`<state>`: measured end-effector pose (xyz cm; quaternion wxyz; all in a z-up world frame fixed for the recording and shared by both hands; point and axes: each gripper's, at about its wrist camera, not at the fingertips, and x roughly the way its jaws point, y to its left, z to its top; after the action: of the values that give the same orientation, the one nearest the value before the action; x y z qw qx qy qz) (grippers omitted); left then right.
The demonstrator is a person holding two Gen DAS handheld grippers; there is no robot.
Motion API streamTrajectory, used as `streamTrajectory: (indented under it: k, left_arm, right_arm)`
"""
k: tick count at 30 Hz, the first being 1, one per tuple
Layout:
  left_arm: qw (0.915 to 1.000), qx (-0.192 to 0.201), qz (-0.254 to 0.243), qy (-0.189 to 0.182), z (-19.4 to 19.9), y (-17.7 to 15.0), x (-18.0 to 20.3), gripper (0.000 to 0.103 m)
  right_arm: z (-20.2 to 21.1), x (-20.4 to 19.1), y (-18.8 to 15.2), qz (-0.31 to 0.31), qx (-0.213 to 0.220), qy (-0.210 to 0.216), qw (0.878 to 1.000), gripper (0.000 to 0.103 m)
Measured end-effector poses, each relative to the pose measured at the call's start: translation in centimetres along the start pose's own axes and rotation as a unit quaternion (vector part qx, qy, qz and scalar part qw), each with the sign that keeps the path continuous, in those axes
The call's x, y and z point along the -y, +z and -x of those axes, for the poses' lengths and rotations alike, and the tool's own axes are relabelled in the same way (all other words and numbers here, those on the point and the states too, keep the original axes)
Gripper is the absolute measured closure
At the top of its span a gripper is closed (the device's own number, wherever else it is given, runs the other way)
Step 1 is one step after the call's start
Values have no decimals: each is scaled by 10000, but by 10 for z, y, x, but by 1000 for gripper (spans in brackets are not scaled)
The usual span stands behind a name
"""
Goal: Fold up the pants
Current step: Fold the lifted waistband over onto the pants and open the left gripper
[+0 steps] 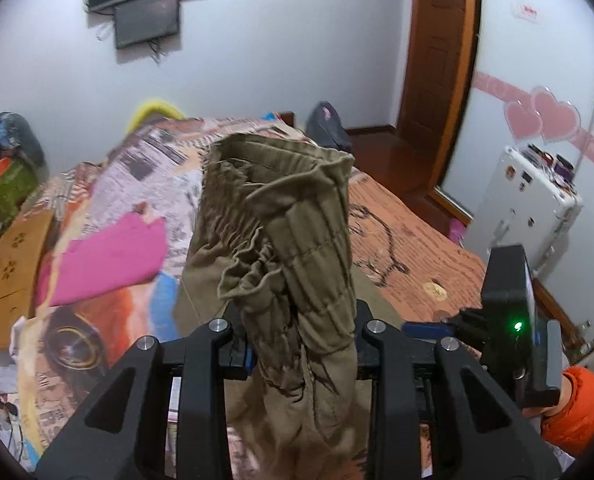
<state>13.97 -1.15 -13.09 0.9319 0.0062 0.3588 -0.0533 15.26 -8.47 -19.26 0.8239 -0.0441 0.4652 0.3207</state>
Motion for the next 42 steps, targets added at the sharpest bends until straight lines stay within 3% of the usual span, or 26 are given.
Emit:
streamTrajectory:
  k: [5, 12, 14, 16, 23, 27, 31, 36, 42]
  left_arm:
    - [9992, -332, -74, -215, -25, -5, 18, 73]
    - [9962, -785, -305, -242, -57, -21, 48, 71]
    - [9949, -917, -336, -249, -64, -25, 54, 66]
    - [9937, -1026, -278, -343, -68, -29, 55, 53]
    - [9924, -1097, -104, -555, -59, -31, 57, 37]
    - [9935, -930, -157, -644, -43, -29, 62, 24]
    - [9956, -668, -146, -642, -22, -23, 59, 23]
    - [9987, -436, -78, -261, -9, -17, 28, 14]
    - [9957, -664, 112, 638, -25, -33, -33, 14]
  right_arm:
    - [17, 11, -8, -162, 143, -13, 9998, 42]
    - [39, 37, -15, -530, 324, -152, 9980, 42]
    - [43, 41, -17, -572, 345, -177, 9976, 42]
    - [45, 43, -18, -586, 347, -193, 9975, 42]
    - [49, 46, -23, -662, 356, -204, 9970, 42]
    - [52, 45, -25, -693, 388, -177, 9967, 42]
    - [54, 43, -27, -685, 384, -147, 9968, 42]
    - [55, 37, -32, -660, 345, -55, 9972, 42]
    - [44, 22, -36, -565, 193, 194, 9980, 42]
